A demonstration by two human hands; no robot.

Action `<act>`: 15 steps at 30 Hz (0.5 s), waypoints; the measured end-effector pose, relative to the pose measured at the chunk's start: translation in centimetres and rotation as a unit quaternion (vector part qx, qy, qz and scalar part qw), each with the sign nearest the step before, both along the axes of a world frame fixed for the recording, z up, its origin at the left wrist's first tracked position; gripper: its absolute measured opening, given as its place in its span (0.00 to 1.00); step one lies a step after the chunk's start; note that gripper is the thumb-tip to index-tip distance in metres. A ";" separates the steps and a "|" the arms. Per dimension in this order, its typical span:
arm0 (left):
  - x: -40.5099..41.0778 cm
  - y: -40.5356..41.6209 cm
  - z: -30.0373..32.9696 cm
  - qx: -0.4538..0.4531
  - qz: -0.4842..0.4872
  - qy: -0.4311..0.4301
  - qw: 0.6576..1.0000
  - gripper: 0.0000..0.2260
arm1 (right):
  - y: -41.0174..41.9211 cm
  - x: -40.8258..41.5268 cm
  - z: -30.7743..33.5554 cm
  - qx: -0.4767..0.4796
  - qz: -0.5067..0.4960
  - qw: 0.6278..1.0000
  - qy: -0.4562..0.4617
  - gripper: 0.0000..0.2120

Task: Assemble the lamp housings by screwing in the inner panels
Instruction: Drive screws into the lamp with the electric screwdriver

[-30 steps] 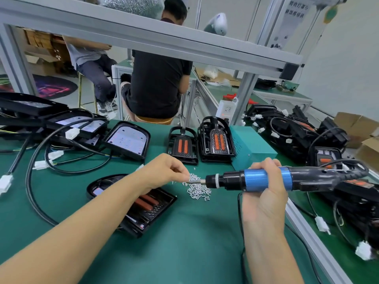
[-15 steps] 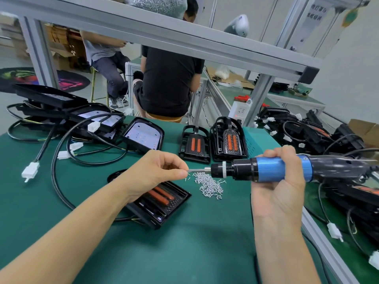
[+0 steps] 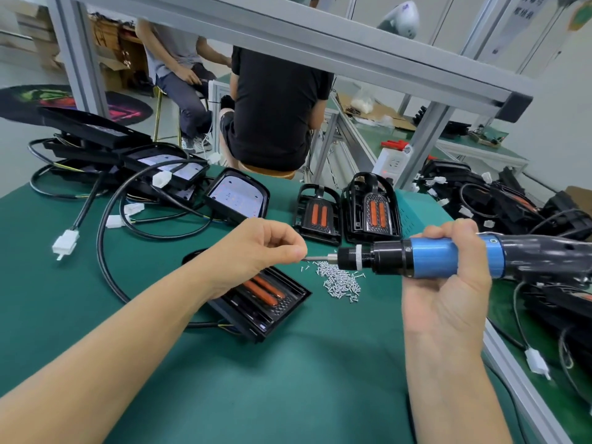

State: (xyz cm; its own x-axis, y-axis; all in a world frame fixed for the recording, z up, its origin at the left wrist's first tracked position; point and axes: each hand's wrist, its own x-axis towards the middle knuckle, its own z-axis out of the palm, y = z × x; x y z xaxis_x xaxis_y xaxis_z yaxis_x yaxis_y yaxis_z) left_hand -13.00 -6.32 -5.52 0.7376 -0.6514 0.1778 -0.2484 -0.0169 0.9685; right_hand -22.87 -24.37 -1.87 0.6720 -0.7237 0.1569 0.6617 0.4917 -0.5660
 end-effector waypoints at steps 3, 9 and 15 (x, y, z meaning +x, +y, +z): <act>-0.3 0.4 0.2 0.075 0.019 -0.061 0.995 0.06 | 0.3 -0.2 -0.3 -0.007 0.025 1.000 0.007 0.09; -2.1 4.0 -0.7 0.254 0.050 -0.245 0.934 0.10 | 1.5 -0.7 -1.8 -0.073 0.097 0.992 0.028 0.10; -2.9 5.9 -1.4 0.353 0.024 -0.327 0.876 0.08 | 3.0 -0.4 -2.2 -0.140 0.142 0.979 0.042 0.11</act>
